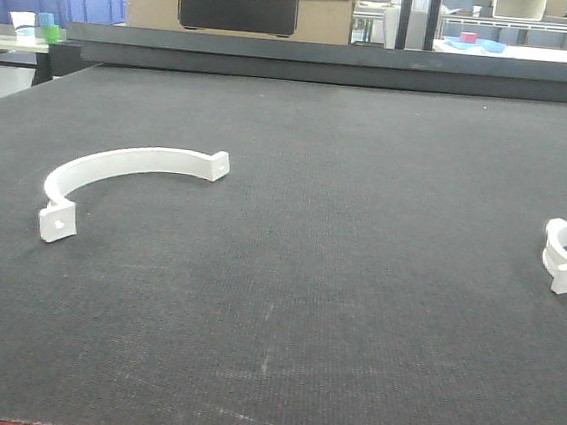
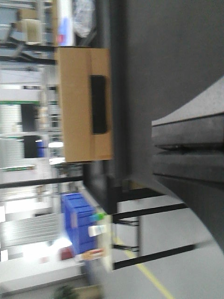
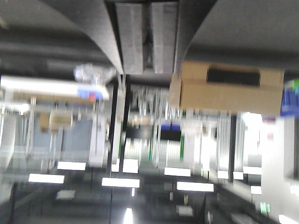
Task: Grab PVC pipe and place in blue bin
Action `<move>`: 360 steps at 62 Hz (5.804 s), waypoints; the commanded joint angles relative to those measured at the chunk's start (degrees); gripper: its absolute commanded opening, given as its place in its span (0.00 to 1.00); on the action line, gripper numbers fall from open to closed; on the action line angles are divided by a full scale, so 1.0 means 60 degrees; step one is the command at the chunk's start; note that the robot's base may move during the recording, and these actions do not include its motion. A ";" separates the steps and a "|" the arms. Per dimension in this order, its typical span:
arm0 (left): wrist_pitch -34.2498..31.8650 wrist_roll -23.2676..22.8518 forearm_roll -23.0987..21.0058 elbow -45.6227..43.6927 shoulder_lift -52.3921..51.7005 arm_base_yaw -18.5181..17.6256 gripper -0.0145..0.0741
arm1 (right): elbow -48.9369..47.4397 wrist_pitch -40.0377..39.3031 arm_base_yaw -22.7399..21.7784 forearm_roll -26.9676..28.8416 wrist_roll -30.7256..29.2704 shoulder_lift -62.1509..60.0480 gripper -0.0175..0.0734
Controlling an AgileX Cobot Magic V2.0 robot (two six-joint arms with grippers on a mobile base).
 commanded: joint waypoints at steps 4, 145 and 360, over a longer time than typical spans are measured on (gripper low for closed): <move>0.1947 -0.0004 -0.0148 -0.1380 0.1468 0.0018 0.04 | -0.1136 0.1923 -0.0026 0.0032 -0.0060 0.1686 0.01; 0.4689 -0.0004 -0.2768 -0.2353 0.7459 0.0018 0.04 | -0.5660 0.7287 0.1586 -0.1142 0.4600 1.3895 0.35; 0.7398 -0.1813 -0.1135 -0.6783 0.9502 -0.2099 0.04 | -0.5639 0.8076 0.1586 -0.1307 0.3643 1.0351 0.01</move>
